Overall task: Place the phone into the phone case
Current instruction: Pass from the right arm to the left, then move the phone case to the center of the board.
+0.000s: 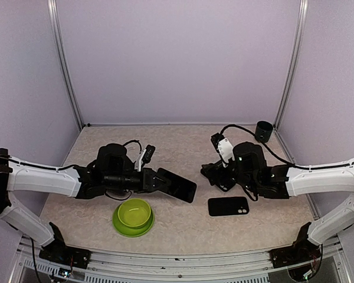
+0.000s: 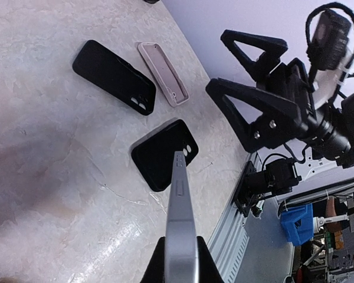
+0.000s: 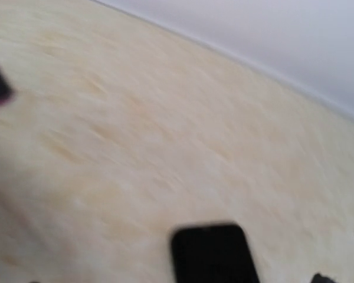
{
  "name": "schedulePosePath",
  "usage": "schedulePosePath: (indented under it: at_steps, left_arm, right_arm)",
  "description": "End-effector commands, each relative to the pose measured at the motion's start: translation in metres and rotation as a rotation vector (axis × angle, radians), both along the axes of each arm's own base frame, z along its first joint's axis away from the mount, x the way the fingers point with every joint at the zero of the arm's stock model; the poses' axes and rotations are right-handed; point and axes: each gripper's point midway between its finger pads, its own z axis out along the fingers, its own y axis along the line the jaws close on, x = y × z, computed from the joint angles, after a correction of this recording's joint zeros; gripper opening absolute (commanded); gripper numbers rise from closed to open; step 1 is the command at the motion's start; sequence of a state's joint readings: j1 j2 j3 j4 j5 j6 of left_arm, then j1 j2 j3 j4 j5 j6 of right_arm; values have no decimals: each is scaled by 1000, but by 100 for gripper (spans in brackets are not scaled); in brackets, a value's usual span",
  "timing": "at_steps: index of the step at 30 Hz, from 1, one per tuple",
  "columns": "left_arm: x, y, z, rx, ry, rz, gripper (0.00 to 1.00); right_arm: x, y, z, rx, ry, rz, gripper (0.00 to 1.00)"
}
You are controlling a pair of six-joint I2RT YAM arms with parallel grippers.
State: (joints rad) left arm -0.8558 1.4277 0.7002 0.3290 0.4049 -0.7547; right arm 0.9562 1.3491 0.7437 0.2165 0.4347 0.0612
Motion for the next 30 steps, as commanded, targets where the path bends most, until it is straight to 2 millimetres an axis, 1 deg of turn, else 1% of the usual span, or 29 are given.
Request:
schedulePosePath:
  at_steps: [1, 5, 8, 14, 22, 24, 26, 30]
  left_arm:
    - [9, 5, 25, -63, -73, 45, 0]
    - [9, 6, 23, -59, -69, 48, 0]
    - [8, 5, 23, -62, -69, 42, 0]
    - [10, 6, 25, -65, -84, 54, 0]
    - [14, 5, 17, -48, -76, 69, 0]
    - [16, 5, 15, -46, -72, 74, 0]
    - [16, 4, 13, -43, -67, 75, 0]
    - [18, 2, 12, -41, -62, 74, 0]
  right_arm:
    - [10, -27, -12, 54, 125, -151, 98]
    - [12, -39, -32, 29, 218, -233, 97]
    - [9, -53, -50, 15, 295, -312, 96]
    - [-6, -72, -76, 33, 415, -414, 95]
    - [-24, -103, -96, 67, 481, -540, 95]
    - [-29, -111, -103, 81, 509, -568, 97]
    - [-33, -116, -108, 104, 534, -580, 100]
    - [-40, -124, -113, 160, 575, -587, 100]
